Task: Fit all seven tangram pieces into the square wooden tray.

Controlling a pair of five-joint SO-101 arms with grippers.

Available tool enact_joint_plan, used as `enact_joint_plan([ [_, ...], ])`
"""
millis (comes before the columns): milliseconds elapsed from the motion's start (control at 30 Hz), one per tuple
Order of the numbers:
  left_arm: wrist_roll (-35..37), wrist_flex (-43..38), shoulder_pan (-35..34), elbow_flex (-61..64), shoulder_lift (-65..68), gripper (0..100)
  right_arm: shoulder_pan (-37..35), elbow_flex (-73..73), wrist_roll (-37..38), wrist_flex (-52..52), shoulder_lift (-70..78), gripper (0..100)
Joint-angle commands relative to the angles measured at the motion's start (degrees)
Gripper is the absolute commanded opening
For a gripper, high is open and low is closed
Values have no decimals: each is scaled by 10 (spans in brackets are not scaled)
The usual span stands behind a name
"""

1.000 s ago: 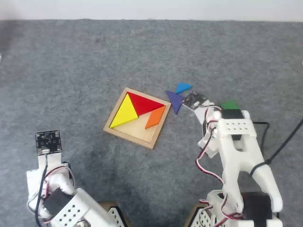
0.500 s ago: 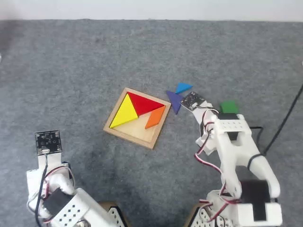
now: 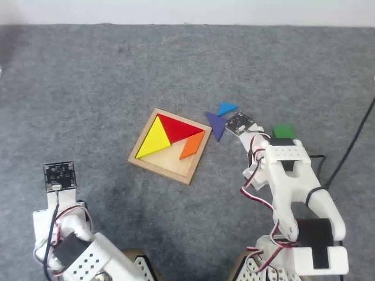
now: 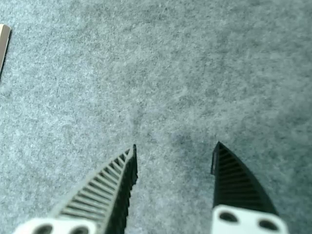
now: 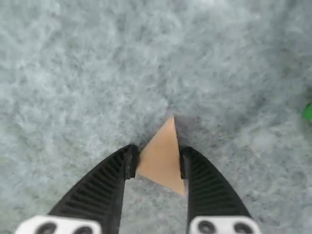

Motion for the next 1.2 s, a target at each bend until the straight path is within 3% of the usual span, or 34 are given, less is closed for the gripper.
enact_joint_plan([
  [0, -6, 3, 2, -7, -8, 240, -14, -94, -37, 65, -14, 74],
  [167, -6, 3, 2, -7, -8, 240, -101, -198, -45, 142, -36, 69],
  [333, -6, 3, 2, -7, -8, 240, -201, -290, -55, 154, -9, 69],
  [400, -6, 3, 2, -7, -8, 240, -228, -328, -149, 155, 24, 69],
  [633, -6, 3, 2, -7, -8, 240, -297, -454, -640, 153, 171, 72],
  [767, -6, 3, 2, -7, -8, 240, -329, -511, -881, 154, 235, 69],
  [1033, -6, 3, 1, -7, -8, 240, -343, -623, -1100, 135, 339, 73],
  [1167, -6, 3, 1, -7, -8, 240, -341, -674, -1160, 114, 391, 73],
])
